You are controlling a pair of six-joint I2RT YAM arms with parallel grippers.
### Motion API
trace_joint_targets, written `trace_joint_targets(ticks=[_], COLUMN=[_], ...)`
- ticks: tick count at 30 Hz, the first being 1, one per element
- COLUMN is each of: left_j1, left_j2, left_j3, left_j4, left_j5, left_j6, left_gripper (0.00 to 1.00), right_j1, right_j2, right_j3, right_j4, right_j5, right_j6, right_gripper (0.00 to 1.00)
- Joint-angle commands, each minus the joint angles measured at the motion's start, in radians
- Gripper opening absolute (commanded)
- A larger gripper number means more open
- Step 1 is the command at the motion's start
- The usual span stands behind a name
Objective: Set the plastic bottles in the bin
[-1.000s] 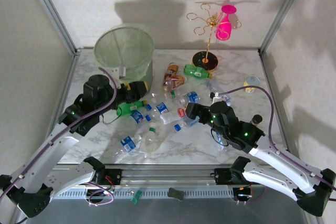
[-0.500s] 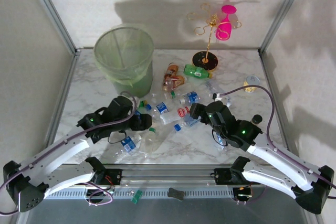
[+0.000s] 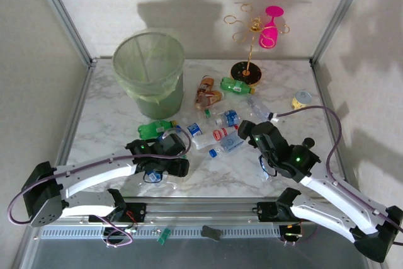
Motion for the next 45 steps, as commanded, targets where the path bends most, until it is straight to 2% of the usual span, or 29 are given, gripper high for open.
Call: trace_joint_targets(ticks=[1, 11, 24, 38, 45], left_j1=[-0.019, -0.028, -0.032, -0.032, -0.032], left_j2=[0.038, 0.136, 0.202, 0.15, 0.092], left_j3=[-0.017, -0.011, -0.011, 0.034, 0.075], left_j4=[0.008, 0.075, 0.101, 0.059, 0.041], left_j5=[-0.04, -0.042, -0.117, -0.152, -0.143], left_j6=[-0.003, -0.004, -0.006, 0.011, 0.051], left_gripper=[0.74, 0.77, 0.72, 0.53, 0.48], right_j1=[-0.01, -0.019, -0.02, -0.02, -0.02], right_j2=[-0.037, -0.082, -0.081, -0.105, -0.119], right_j3=[-0.025, -0.062, -0.083, -0.096, -0.097], right_j4=[-0.003, 0.03, 0.04, 0.041, 0.056], right_j5=[0.034, 0.009, -0.007, -0.013, -0.03], right_j6=[0.007, -0.032, -0.023, -0.019, -0.035], right_gripper=[0.97, 0.97, 0.97, 0.97, 0.97])
